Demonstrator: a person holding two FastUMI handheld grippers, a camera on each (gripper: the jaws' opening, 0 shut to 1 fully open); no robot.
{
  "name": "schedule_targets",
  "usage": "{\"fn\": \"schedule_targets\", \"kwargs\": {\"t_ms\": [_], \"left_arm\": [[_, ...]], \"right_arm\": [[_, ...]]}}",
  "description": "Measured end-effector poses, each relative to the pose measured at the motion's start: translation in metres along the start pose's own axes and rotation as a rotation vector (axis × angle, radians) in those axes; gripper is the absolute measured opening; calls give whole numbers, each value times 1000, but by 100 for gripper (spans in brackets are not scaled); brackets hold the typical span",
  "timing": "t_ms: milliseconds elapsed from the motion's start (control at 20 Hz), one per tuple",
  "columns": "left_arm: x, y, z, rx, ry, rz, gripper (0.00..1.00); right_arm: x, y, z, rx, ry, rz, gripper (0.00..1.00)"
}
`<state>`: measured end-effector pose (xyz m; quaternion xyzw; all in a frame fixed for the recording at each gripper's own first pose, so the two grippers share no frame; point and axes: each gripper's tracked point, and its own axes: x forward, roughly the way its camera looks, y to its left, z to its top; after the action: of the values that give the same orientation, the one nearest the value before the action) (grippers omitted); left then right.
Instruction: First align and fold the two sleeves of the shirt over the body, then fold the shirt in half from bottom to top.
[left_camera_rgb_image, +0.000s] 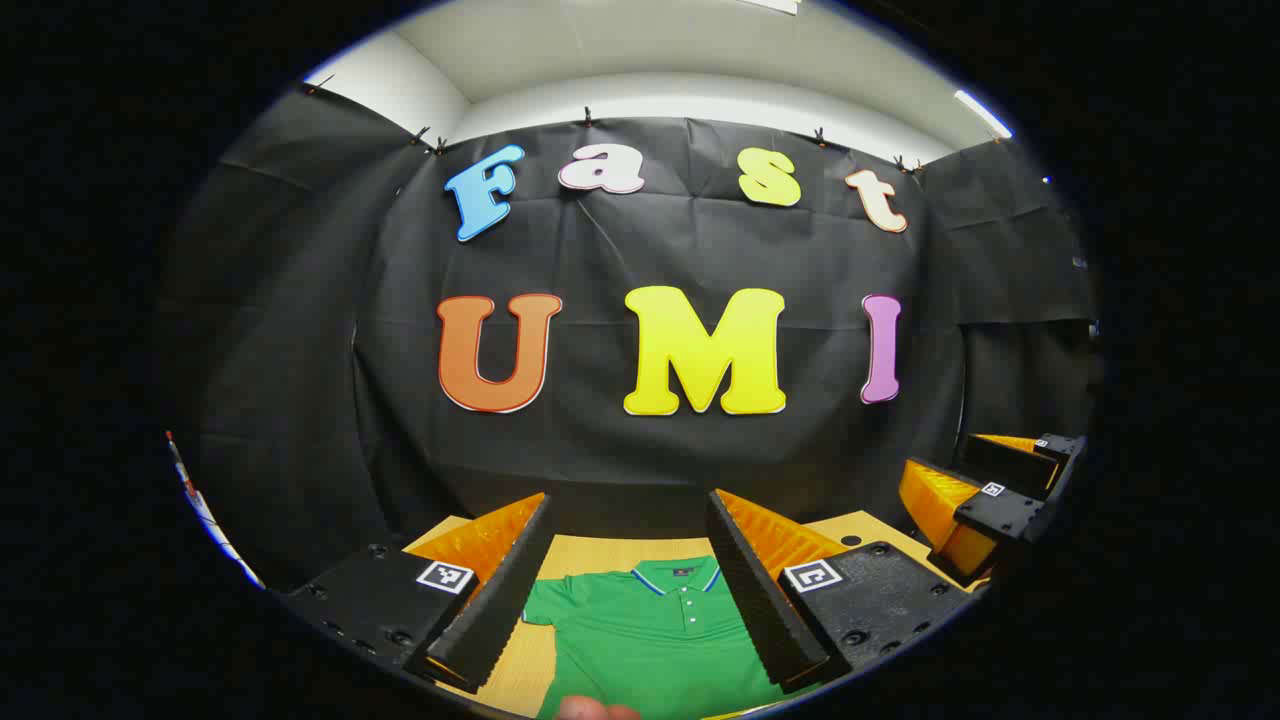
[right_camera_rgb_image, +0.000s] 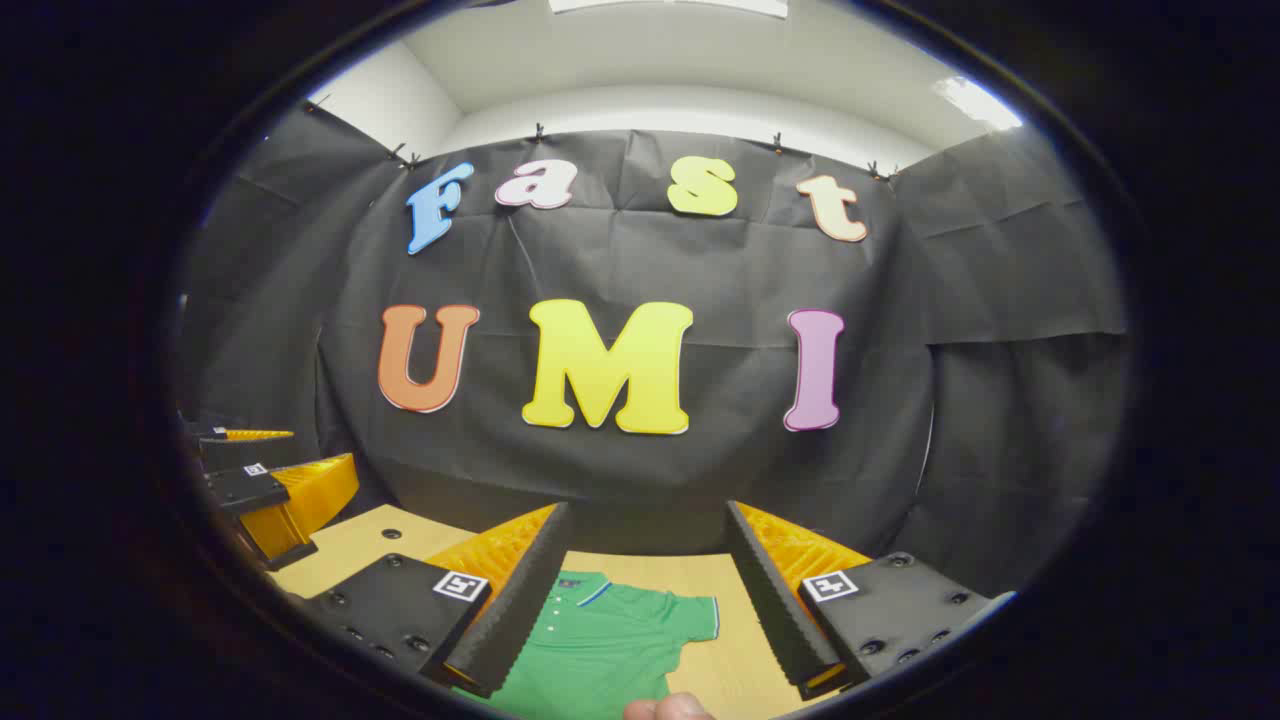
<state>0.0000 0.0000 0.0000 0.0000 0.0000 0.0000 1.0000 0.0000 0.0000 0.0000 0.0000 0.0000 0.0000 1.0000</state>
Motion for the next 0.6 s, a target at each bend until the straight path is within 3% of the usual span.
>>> {"fn": "schedule_targets", "kwargs": {"t_ms": [200,450,600], "left_arm": [[1,1,12,16,-8,-1,96],[-1,0,15,12,4,-1,100],[-2,1,11,-5,19,7,96]], "right_arm": [[0,0,8,5,-4,7,98],[-3,-6,14,9,0,7,94],[-6,-13,14,10,1,-6,94]]}}
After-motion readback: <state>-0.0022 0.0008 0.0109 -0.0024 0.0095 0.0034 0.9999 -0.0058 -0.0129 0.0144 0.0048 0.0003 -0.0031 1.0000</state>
